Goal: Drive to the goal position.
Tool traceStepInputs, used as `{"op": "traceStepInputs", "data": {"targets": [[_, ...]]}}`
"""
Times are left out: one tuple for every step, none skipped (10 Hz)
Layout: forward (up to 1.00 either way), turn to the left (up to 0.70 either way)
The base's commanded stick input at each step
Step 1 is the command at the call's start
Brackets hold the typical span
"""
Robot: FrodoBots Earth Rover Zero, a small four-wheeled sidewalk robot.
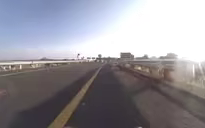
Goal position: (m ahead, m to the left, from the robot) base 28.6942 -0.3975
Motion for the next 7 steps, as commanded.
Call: {"op": "traceStepInputs", "data": {"targets": [[0.48, 0.00], [0.48, 0.00], [0.48, 0.00], [0.48, 0.00], [0.48, 0.00], [0.48, 0.00], [0.48, 0.00]]}}
